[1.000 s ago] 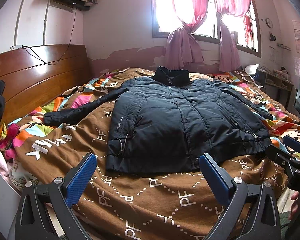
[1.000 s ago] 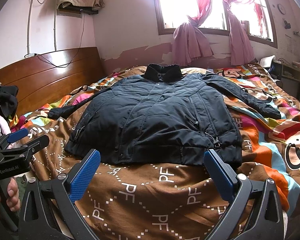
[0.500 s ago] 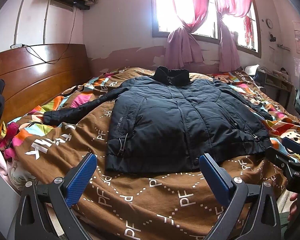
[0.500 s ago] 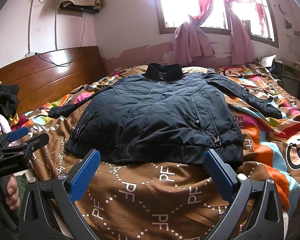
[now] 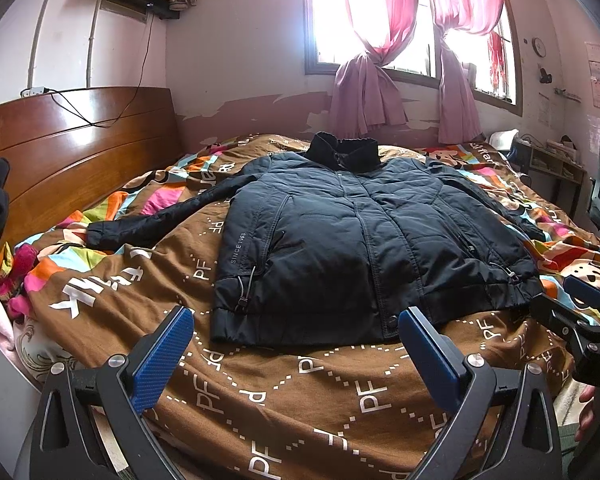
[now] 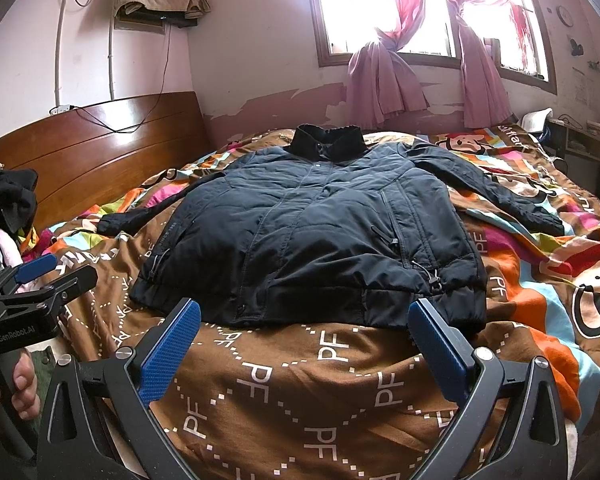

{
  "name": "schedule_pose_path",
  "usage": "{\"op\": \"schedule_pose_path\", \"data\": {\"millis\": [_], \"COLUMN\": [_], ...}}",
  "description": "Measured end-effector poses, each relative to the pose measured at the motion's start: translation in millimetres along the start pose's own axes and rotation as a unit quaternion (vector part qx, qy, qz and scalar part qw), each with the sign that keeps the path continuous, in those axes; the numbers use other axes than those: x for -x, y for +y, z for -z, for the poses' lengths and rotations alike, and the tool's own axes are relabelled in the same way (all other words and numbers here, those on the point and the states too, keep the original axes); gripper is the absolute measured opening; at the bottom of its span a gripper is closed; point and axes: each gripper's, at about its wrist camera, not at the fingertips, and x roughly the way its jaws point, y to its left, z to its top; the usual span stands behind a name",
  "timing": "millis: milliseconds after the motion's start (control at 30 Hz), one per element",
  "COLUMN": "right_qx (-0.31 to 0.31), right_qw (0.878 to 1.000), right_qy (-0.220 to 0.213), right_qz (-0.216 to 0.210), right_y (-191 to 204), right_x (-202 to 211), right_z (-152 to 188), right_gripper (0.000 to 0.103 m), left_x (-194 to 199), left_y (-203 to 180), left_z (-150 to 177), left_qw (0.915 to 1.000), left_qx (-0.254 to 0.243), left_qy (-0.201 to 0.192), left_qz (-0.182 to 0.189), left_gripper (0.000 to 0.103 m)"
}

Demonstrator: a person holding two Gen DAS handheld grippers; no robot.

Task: Fold large clothes

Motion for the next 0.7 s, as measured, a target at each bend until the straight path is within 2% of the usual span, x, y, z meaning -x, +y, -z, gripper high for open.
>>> {"op": "schedule_pose_path", "data": {"millis": [600, 700], "right_qx": [0.0, -0.008], "right_qw": [1.0, 1.0], "right_qy": [-0.001, 0.006], "right_qz": [0.001, 0.007], "right_y": [-1.0, -3.1], "right_x": [0.5, -1.5], "right_z": [0.2, -0.2], "right_gripper": [0.102, 0.102], "left_x": [-0.4, -2.8], "left_y": [-1.4, -7.3], "left_z": [0.3, 2.3], "left_qw": [1.0, 0.9998], "left_qx": [0.001, -0.001], "left_qy": [0.001, 0.01], "left_qz": [0.0, -0.02], "left_gripper": [0.103, 0.103]}}
